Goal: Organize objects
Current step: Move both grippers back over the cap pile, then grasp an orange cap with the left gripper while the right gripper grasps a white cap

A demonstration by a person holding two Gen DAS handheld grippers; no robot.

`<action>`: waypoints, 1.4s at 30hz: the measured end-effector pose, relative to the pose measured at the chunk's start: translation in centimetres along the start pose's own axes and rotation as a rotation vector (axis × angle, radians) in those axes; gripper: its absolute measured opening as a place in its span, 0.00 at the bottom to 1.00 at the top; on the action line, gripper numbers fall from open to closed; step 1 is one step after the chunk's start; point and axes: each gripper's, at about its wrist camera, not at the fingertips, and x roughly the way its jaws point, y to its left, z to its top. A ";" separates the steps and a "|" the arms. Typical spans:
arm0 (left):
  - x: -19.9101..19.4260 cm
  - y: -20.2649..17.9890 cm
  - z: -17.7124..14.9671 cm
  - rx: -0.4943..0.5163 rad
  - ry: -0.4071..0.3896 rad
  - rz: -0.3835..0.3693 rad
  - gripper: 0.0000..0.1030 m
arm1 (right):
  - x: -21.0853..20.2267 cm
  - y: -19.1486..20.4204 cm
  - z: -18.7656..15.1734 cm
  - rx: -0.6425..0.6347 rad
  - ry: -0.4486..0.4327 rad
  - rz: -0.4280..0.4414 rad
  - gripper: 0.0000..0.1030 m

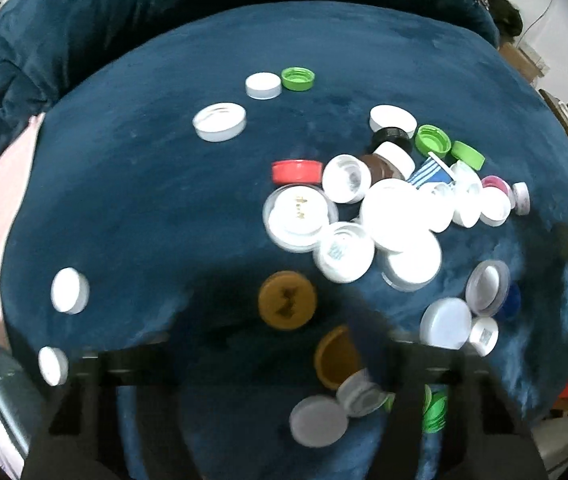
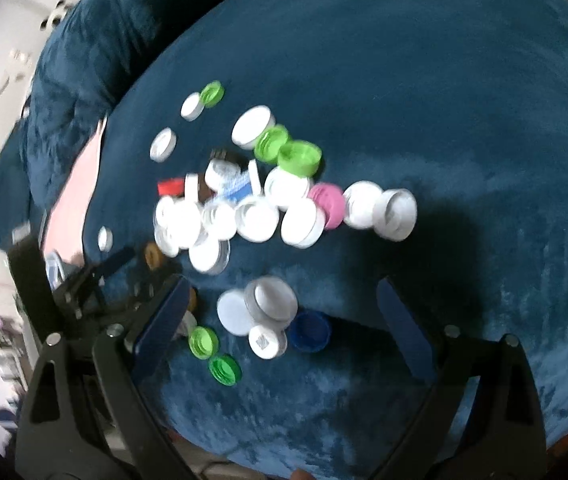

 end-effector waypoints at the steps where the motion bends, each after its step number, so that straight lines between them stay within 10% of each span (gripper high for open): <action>1: 0.3 0.1 0.0 -0.008 0.007 -0.005 0.37 | 0.3 0.3 -0.4 -0.031 0.007 -0.022 0.92; 16: -0.7 1.6 -0.1 -0.014 0.007 -0.069 0.30 | 4.4 3.8 -4.3 -0.377 0.015 -0.256 0.75; 20: -0.8 1.7 -0.4 -0.025 0.009 -0.085 0.30 | 5.2 3.8 -4.3 -0.434 0.006 -0.327 0.37; 32: -3.7 3.0 -0.5 -0.056 -0.040 -0.100 0.30 | -0.5 2.0 -3.2 -0.307 -0.083 -0.138 0.37; 42: -12.6 9.2 -3.4 -0.196 -0.163 -0.052 0.30 | -0.5 10.5 -3.9 -0.391 -0.094 -0.019 0.37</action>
